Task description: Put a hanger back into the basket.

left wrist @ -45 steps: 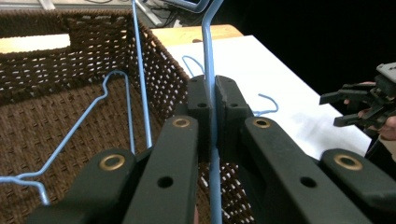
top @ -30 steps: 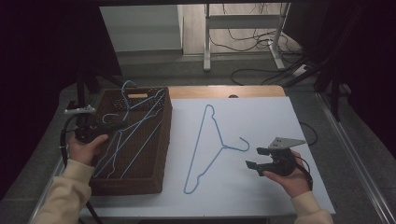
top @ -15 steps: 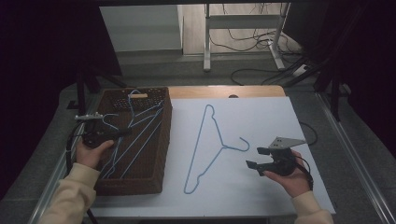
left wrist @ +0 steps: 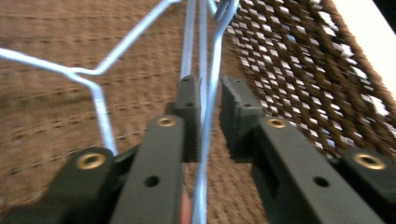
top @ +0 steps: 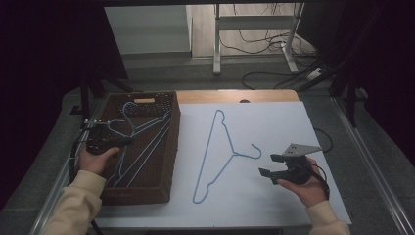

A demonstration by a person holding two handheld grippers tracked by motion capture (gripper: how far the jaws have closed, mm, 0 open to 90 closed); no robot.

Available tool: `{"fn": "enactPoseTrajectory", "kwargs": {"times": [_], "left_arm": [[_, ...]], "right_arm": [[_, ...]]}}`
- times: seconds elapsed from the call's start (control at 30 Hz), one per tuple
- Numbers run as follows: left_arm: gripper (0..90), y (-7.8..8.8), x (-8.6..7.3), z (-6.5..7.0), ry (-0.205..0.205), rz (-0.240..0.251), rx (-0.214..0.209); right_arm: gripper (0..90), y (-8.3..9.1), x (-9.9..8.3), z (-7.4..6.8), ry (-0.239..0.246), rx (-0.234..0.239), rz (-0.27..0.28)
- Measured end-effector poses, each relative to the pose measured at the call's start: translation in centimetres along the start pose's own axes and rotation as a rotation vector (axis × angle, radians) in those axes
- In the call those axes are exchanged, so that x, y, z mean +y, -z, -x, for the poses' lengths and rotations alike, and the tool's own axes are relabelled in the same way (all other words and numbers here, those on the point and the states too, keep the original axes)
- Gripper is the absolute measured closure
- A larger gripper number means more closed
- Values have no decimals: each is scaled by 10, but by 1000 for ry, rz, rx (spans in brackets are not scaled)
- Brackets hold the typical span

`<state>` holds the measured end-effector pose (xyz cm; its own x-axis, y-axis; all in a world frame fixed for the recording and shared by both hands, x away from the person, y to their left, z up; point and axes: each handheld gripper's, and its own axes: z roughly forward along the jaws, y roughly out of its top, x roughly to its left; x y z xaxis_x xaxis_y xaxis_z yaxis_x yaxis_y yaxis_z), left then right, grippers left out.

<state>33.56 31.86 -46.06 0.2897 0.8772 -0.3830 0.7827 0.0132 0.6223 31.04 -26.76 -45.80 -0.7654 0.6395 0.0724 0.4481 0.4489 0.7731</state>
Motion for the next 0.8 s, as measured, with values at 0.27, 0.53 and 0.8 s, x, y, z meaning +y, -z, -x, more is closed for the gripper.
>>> {"fn": "enactPoseTrajectory", "kwargs": {"times": [0.27, 0.53, 0.8], "left_arm": [[403, 19, 2, 19, -90, 106, 48], [303, 38, 2, 53, -206, 139, -96], [281, 33, -7, 95, -294, 110, -187]], "right_arm": [[275, -1, 1, -1, 8, 0, 0], [270, -4, 1, -2, 10, 1, -14], [260, -4, 0, -1, 10, 3, -24]]}}
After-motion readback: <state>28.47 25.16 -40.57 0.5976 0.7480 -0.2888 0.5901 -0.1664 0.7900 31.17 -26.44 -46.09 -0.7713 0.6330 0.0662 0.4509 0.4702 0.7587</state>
